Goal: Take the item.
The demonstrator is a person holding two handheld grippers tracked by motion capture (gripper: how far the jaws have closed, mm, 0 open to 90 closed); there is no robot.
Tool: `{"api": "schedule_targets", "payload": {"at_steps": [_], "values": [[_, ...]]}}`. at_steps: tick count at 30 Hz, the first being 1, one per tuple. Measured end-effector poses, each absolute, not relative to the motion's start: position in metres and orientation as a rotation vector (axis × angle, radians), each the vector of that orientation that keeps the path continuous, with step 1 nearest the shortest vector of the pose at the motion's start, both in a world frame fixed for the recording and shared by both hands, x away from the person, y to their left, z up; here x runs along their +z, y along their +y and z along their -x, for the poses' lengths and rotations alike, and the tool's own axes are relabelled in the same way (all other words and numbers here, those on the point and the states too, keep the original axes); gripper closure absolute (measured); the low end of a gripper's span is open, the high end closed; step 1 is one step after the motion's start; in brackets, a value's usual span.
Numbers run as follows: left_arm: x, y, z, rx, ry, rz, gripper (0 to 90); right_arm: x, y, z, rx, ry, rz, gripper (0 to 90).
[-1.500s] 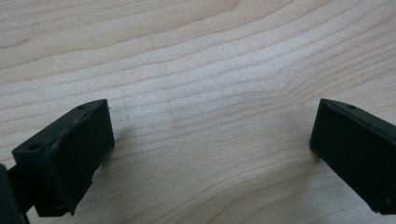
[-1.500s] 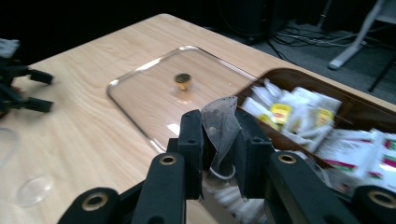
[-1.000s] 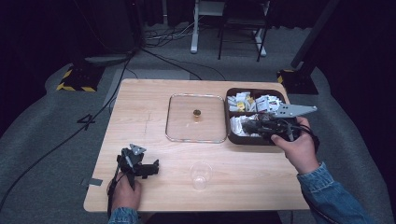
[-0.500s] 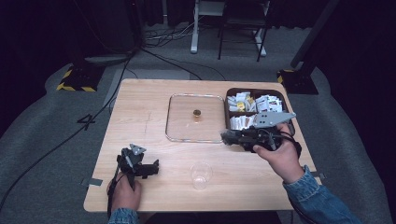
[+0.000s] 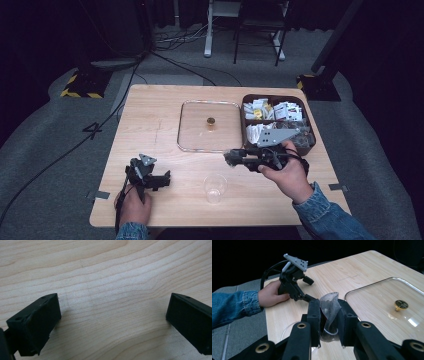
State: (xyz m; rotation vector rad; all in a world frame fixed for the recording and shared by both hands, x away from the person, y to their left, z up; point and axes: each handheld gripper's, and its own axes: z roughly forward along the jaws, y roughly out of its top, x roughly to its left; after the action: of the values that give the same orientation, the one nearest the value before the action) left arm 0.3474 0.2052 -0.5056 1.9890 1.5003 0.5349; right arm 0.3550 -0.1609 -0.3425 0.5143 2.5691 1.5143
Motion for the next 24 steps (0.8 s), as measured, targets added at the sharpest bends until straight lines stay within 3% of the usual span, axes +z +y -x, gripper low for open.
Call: {"api": "schedule_targets", "payload": {"at_steps": [24], "values": [[-0.506, 0.205, -0.347, 0.535, 1.501, -1.988, 0.0, -0.389, -0.124, -0.346, 1.472, 2.699, -0.427, 74.7]]}}
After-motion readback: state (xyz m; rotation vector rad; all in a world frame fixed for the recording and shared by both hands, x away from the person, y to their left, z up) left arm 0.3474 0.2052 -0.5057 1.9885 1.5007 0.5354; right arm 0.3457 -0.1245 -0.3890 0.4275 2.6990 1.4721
